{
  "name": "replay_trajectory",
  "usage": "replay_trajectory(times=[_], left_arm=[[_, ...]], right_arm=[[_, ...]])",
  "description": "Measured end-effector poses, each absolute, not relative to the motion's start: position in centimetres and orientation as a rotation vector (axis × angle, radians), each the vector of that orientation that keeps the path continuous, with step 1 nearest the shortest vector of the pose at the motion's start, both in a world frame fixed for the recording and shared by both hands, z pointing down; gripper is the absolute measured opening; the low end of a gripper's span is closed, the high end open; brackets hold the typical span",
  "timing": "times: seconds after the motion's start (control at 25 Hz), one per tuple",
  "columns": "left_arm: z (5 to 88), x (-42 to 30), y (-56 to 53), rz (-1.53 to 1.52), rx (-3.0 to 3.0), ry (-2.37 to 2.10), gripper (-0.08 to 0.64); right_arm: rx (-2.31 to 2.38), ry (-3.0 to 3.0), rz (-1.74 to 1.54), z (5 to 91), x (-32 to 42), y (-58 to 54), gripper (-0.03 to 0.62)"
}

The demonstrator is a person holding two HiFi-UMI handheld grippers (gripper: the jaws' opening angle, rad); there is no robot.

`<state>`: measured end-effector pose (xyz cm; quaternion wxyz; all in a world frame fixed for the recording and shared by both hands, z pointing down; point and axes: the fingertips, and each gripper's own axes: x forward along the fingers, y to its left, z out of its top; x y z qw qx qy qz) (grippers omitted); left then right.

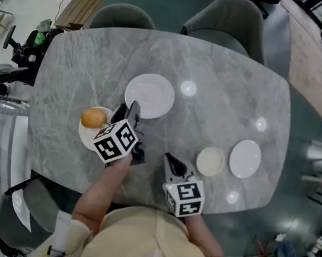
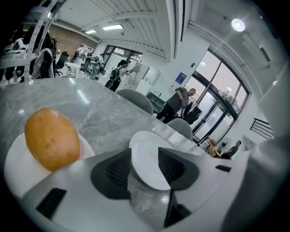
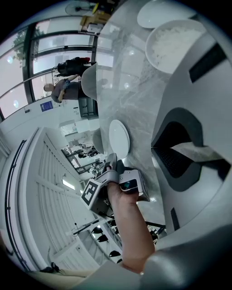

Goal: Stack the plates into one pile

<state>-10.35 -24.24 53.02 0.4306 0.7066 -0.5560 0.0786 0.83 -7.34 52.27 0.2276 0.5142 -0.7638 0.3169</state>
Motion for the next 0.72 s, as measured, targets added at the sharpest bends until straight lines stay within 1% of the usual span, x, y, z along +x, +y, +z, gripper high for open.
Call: replay_trajectory(times=[0.52, 0.6, 0.72], left_arm=[[49.2, -9.7, -20.8, 0.180, 1.879, -1.371, 0.163], [48.2, -9.1, -19.9, 0.177, 1.941, -1.356, 0.156], [46.6, -7.9, -18.4, 0.192, 2.039, -1.346, 0.104]], right_arm=[[1.448, -2.217, 0.808, 48.3, 1.8, -5.7, 0.005], [1.457, -2.234, 0.798, 47.6, 2.4, -5.3, 0.005], [1.485, -2.254, 0.791, 46.5, 3.5, -4.5, 0.005]])
